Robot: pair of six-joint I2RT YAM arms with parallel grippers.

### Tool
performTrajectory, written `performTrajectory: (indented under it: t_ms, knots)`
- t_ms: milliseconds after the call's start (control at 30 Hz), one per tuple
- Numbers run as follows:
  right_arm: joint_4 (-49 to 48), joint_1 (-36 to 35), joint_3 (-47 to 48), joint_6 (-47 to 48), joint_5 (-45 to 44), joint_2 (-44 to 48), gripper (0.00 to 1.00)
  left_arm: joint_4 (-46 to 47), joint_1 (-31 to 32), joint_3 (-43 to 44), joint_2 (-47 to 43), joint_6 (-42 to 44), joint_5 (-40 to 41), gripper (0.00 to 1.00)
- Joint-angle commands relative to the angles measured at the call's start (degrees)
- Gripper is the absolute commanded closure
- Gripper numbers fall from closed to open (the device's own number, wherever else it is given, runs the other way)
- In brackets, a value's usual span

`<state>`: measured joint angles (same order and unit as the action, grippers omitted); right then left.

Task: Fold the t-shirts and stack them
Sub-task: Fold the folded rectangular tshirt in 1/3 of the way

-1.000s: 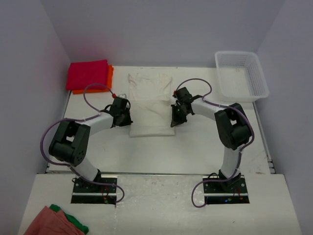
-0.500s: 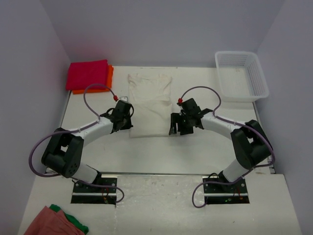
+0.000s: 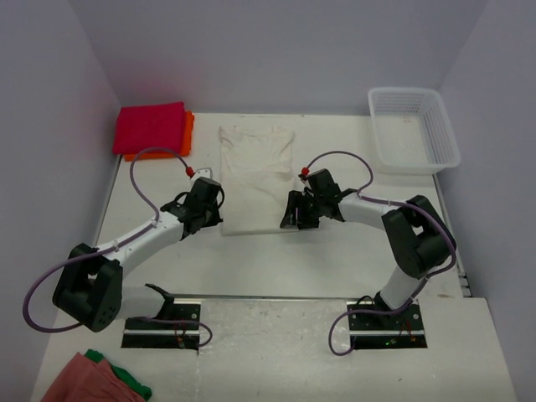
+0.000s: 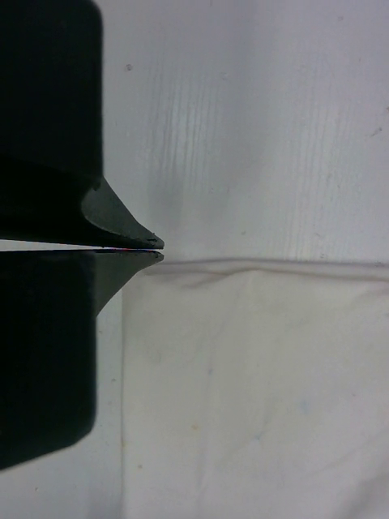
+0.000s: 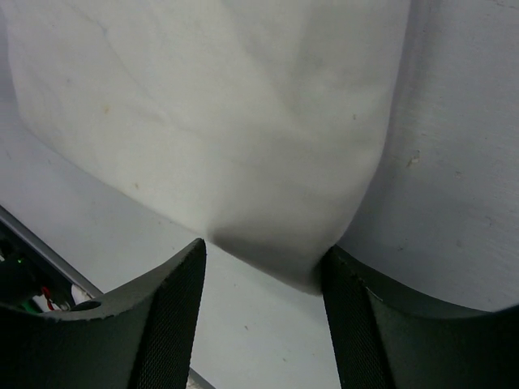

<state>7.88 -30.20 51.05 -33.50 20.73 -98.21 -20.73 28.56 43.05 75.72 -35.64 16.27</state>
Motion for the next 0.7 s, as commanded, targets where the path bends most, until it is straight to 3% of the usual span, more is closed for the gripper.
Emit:
performTrajectory:
  t_ms: [0, 467, 667]
  knots:
    - [0.91, 0.05, -1.38, -0.6, -2.97, -1.11, 0.41, -1.94, 0.18, -1.74, -3.03, -2.5, 2.53, 1.0]
    - [4.25, 0.05, -3.68, 0.01, -8.08, 4.7, 0.43, -1.77, 0.27, -2.88, -1.64, -3.73, 2.28, 1.0]
    - [2.93, 0.22, -3.32, -0.43, -7.63, 1.98, 0.57, -2.03, 0.27, -4.37, -1.63, -5.49, 0.96, 1.0]
